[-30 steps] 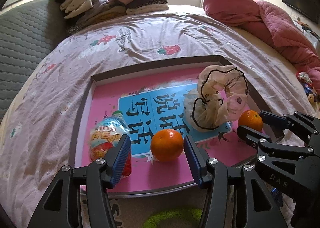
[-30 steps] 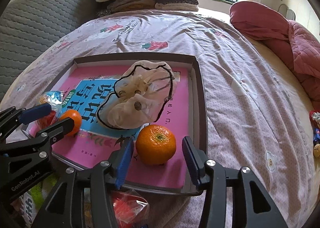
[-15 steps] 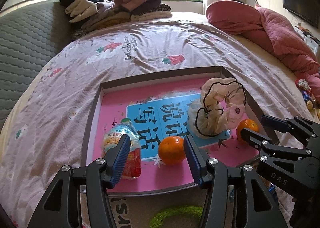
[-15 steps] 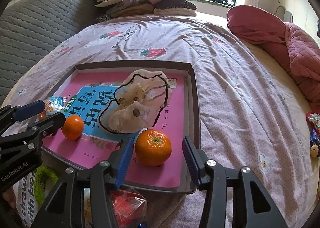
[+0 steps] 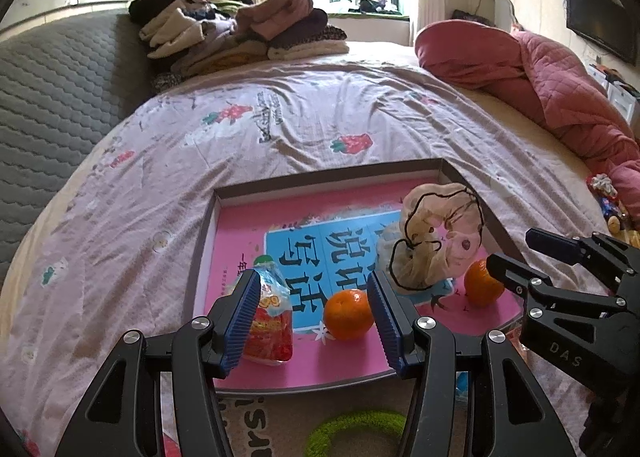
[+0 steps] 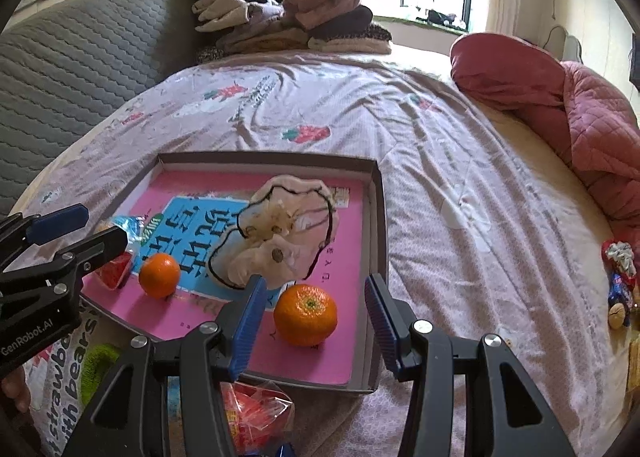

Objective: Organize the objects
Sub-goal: 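Open the left tool releasing its orange while the right tool releases its orange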

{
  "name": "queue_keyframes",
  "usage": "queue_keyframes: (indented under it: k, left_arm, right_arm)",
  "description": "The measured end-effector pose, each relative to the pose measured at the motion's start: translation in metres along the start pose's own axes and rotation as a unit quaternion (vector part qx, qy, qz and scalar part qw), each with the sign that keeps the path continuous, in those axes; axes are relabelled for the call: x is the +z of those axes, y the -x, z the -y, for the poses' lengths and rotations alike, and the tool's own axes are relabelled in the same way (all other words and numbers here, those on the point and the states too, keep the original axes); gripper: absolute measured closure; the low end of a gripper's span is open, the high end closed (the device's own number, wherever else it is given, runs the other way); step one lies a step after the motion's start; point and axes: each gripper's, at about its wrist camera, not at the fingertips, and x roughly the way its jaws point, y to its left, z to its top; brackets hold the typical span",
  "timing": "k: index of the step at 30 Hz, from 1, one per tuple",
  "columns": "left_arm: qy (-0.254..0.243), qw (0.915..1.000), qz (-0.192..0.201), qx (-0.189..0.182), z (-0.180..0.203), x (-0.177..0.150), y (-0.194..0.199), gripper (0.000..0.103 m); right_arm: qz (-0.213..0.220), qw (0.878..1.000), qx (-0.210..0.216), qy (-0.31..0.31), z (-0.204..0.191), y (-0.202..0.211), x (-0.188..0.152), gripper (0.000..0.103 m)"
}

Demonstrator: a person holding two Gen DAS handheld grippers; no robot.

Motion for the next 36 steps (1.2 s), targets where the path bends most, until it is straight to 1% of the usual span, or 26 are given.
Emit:
queue_keyframes:
  k: [5,8,17,19,20,22,24,30,34,36]
  left_arm:
    - [0.006,0.9998,0.016,0.003,-0.002,0.003,0.015,0.046]
    - [0.006,0.9995,0.029,0.007,-0.001,0.004,0.026,0.046]
    - [0.007,0.998,0.061,0.012,-0.002,0.006,0.059,0.044]
    - [0.003,0.9975,0.068,0.017,-0.001,0.007,0.064,0.042]
    - [-0.002,0.9969,0.075,0.025,0.0,0.006,0.067,0.04]
    - [-0.008,0.9957,0.083,0.041,0.001,0.006,0.071,0.04]
    - [-0.01,0.9956,0.083,0.044,0.001,0.004,0.074,0.04]
    - [-0.003,0.9961,0.081,0.034,0.0,0.0,0.083,0.039]
    - [0.002,0.9959,0.085,0.03,0.0,-0.005,0.09,0.032]
    - [0.0,0.9958,0.087,0.029,0.002,-0.008,0.095,0.032]
  right_arm:
    - [0.029,1.0,-0.002,0.007,-0.002,0.017,0.006,0.052]
    - [0.044,0.999,0.005,0.004,-0.003,0.028,0.009,0.05]
    - [0.074,0.997,0.014,0.004,-0.004,0.054,0.014,0.049]
    - [0.08,0.997,0.007,0.006,-0.006,0.058,0.016,0.046]
    - [0.082,0.997,0.007,0.008,-0.006,0.061,0.016,0.045]
    - [0.086,0.996,0.005,0.01,-0.007,0.064,0.017,0.045]
    - [0.089,0.996,0.007,0.007,-0.007,0.067,0.017,0.044]
    - [0.092,0.996,0.015,-0.005,-0.004,0.072,0.015,0.04]
    - [0.098,0.995,0.015,0.004,-0.01,0.079,0.013,0.039]
    - [0.102,0.995,0.018,0.003,-0.012,0.083,0.012,0.037]
